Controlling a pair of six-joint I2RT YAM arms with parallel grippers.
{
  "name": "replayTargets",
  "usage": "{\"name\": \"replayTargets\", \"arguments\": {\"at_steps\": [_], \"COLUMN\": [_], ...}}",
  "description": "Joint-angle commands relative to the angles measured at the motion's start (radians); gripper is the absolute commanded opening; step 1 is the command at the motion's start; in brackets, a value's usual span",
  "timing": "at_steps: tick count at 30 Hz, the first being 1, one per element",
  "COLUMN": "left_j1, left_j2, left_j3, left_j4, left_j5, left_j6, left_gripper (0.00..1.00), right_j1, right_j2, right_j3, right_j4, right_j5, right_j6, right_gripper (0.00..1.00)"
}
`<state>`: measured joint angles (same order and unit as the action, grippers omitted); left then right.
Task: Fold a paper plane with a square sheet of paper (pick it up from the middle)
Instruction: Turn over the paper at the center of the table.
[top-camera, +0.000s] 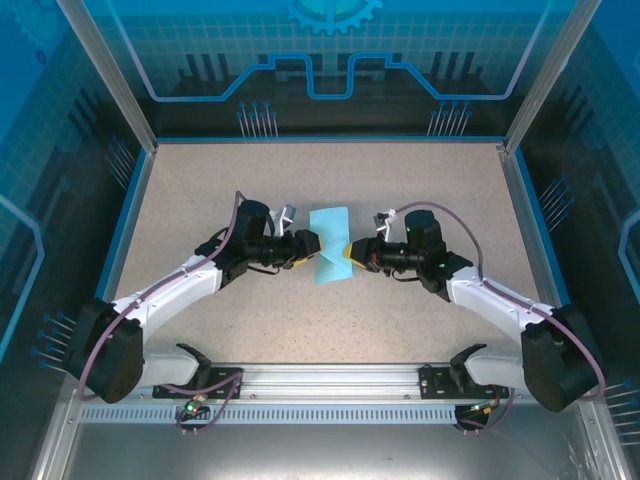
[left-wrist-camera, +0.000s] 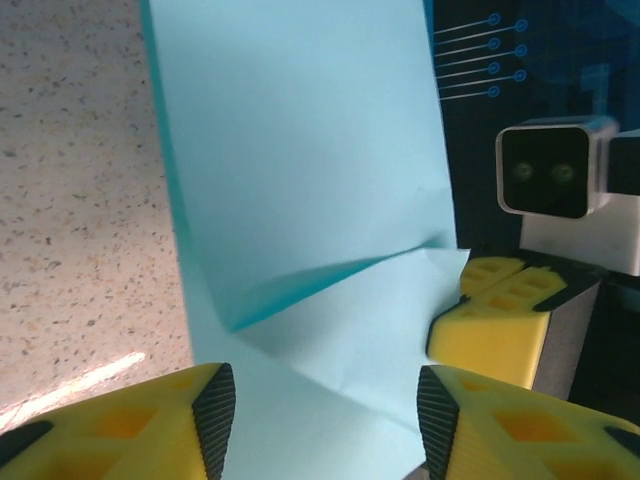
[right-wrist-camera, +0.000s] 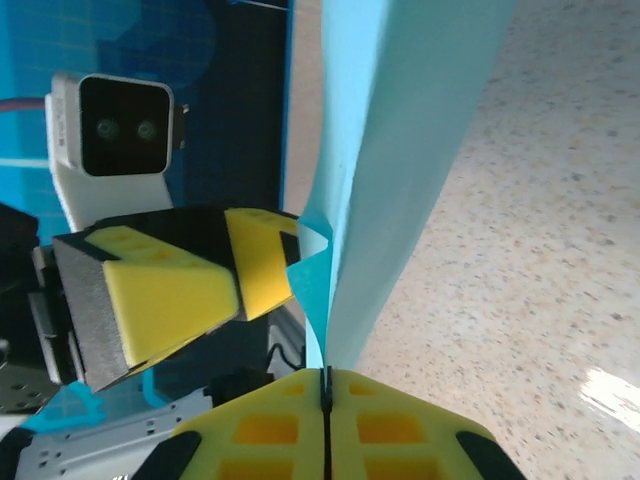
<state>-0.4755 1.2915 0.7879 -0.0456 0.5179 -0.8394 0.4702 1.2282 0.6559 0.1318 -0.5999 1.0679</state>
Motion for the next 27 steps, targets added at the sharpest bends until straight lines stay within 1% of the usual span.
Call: {"name": "replayTargets", "arguments": {"at_steps": [1,3,6,8,11,13,15,17,22,23,24,27], "left_j1": [0.012,0.016,0.023,0.024,0.033,0.037,0.045,0.058,0.108,0.118,0.127,0.166], "left_j2": [-0.010,-0.013,-0.016,-0.018,-0.020,-0.021,-0.024,-0.030,-0.049,-0.054,-0.058,-0.068], "left_j3": [0.037,0.051,0.072,0.086,0.101,0.106,0.107,0.108,0.113,0.117,0.120,0.126], "left_j4": [-0.086,-0.123,-0.173,-0.200,-0.218,-0.225,-0.236,-0.255,-0.306,-0.322,-0.338,-0.375], "left_j5": [-0.023,-0.041,-0.063,-0.079,-0.080,-0.078,-0.083,-0.087,-0.098,-0.104,-0.109,-0.109], "left_j6": [0.054,0.074,0.100,0.117,0.129,0.131,0.131,0.135,0.149,0.157,0.164,0.183], "left_gripper": [0.58,0.61,0.64,0.68,0.69,0.69,0.70,0.73,0.75,0.78,0.78,0.79], "right_j1": [-0.006,0.010,0.053,0.102,0.157,0.186,0.241,0.285,0.371,0.396,0.425,0.491], "right_j2": [-0.028,-0.023,-0.009,0.013,0.052,0.073,0.109,0.155,0.278,0.313,0.352,0.480], "right_j3": [0.090,0.148,0.216,0.272,0.317,0.340,0.382,0.431,0.504,0.522,0.545,0.615], "right_j4": [-0.351,-0.495,-0.641,-0.718,-0.777,-0.807,-0.869,-0.930,-1.030,-1.057,-1.085,-1.163], "right_j5": [0.141,0.255,0.448,0.605,0.761,0.852,1.004,1.117,1.317,1.362,1.406,1.465], "right_j6": [-0.279,-0.397,-0.523,-0.586,-0.629,-0.638,-0.646,-0.642,-0.597,-0.582,-0.572,-0.525], "right_gripper": [0.04,0.04,0.03,0.03,0.02,0.02,0.02,0.02,0.01,0.01,0.01,0.02]}}
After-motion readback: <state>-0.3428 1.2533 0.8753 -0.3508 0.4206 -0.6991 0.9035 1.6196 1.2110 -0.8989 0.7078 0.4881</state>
